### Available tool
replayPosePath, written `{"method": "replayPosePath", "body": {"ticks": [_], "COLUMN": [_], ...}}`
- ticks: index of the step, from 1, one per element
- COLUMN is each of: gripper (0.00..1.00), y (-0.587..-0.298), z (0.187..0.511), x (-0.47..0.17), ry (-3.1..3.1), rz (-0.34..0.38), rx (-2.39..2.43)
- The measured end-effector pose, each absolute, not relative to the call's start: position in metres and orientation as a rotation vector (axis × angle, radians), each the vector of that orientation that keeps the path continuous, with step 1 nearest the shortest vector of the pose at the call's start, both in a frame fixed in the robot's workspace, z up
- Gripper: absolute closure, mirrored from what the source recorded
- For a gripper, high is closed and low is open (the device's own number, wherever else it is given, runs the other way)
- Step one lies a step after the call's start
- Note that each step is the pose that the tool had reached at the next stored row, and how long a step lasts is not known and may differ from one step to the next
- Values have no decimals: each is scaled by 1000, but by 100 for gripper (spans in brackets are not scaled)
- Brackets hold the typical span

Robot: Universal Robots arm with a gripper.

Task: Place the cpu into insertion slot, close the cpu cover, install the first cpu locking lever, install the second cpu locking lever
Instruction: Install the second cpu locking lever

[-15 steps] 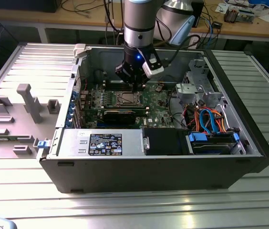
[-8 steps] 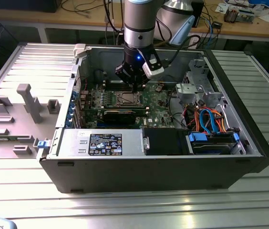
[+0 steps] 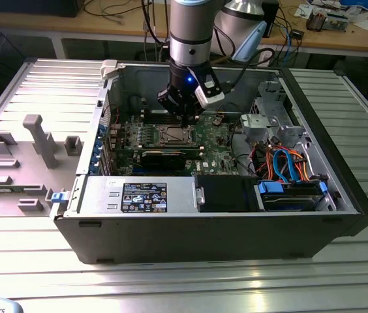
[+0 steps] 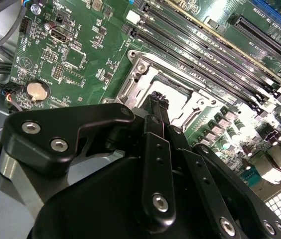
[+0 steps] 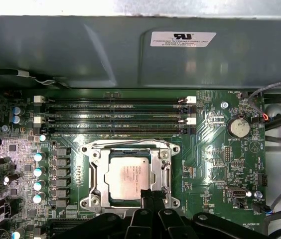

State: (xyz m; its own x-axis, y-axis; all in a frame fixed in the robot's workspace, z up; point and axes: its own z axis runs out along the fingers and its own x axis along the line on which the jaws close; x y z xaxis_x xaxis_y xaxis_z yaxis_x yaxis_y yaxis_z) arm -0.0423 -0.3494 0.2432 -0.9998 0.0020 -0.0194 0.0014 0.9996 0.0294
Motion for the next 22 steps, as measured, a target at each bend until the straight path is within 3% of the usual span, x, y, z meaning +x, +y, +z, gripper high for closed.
{"method": "replayPosePath", "body": {"ticks": [17, 22], "gripper": [89, 89], "y": [-355, -372], "z": [246, 243], "x": [-43, -58], "ry": [3123, 3123], "rz": [48, 48], "rx": [3, 3]}}
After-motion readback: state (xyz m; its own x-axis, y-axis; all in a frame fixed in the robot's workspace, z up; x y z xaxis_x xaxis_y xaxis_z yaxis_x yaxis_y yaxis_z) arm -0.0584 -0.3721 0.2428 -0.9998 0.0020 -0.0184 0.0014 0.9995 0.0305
